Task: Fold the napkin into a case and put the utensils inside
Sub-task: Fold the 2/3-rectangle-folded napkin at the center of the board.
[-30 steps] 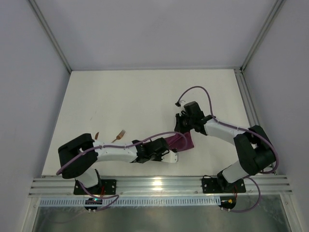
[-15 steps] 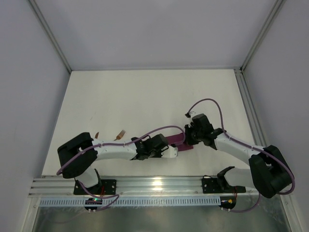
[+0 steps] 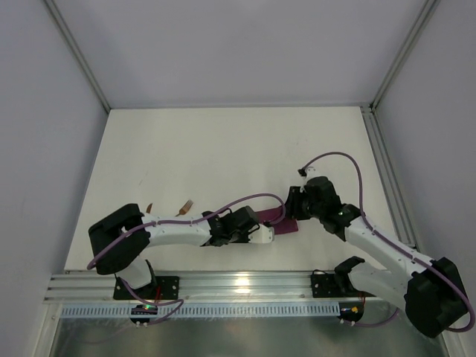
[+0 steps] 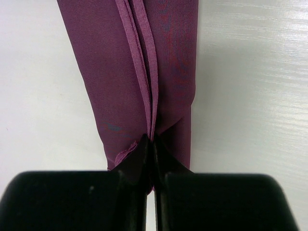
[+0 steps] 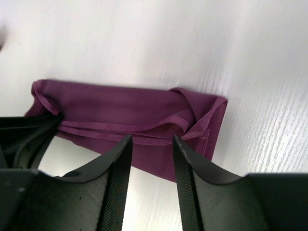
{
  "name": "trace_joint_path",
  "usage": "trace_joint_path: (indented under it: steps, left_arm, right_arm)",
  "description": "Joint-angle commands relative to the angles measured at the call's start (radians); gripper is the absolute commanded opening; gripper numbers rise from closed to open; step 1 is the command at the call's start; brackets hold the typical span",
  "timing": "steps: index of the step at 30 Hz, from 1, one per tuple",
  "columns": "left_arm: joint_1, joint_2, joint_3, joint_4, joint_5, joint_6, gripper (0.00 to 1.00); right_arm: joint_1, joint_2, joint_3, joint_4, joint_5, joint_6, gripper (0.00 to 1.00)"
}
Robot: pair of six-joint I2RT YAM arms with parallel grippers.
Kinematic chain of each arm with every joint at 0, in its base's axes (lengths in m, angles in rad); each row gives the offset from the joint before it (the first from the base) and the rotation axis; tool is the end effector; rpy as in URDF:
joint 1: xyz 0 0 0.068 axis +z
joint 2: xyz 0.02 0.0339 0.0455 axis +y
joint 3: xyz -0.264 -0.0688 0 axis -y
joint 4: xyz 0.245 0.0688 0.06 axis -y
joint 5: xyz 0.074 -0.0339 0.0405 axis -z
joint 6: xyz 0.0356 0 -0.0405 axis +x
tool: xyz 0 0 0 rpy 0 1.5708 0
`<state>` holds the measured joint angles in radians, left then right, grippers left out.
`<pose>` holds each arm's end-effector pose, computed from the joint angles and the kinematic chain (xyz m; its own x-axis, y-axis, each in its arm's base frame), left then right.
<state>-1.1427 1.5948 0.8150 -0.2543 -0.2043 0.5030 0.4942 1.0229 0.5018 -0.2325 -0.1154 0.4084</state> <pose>0.1304 -0.2685 0.1543 0.0961 0.9265 -0.3639 0.9148 0.0619 0.3992 0.1782 0.1006 0.1941 -0.7693 0.0336 -0.6380 -0.2610 0.8949 0.3619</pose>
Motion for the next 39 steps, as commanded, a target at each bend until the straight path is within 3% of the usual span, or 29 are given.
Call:
trace_joint_path:
  steps: [1,6,16,18,19,23,27,32,35,39]
  left_arm:
    - [0.004,-0.015,0.023,0.001,0.039,-0.011,0.0]
    - [0.006,-0.013,0.021,-0.002,0.045,-0.015,0.0]
    - [0.004,-0.013,0.023,-0.005,0.042,-0.017,0.0]
    - [0.006,-0.015,0.023,-0.008,0.039,-0.017,0.0]
    - [0.006,-0.016,0.021,-0.008,0.039,-0.018,0.0]
    - [0.006,-0.015,0.024,0.0,0.019,-0.032,0.0]
    - [0.056,0.002,0.068,-0.028,0.046,-0.09,0.0]
    - [0.089,-0.03,0.093,-0.03,0.062,-0.112,0.0]
    - [0.089,-0.047,0.092,-0.039,0.086,-0.09,0.0]
    - [0.089,-0.05,0.082,-0.043,0.089,-0.066,0.0]
  right_arm:
    - [0.0,-0.046,0.043,-0.01,0.058,0.079,0.44]
    - [0.0,-0.026,0.034,0.019,0.195,0.104,0.58]
    - [-0.002,0.155,0.018,0.169,0.21,0.079,0.57]
    - [0.0,0.163,0.014,0.177,0.206,0.079,0.47]
    - [0.0,0.157,0.009,0.177,0.207,0.079,0.34]
    - [0.0,0.111,-0.049,0.171,0.206,0.087,0.1]
    - [0.0,0.049,-0.104,0.16,0.203,0.102,0.03]
    - [-0.002,0.006,-0.147,0.151,0.23,0.099,0.06]
    - [-0.002,-0.001,-0.131,0.142,0.214,0.072,0.29]
    - [0.0,-0.14,-0.077,0.121,0.178,-0.035,0.4]
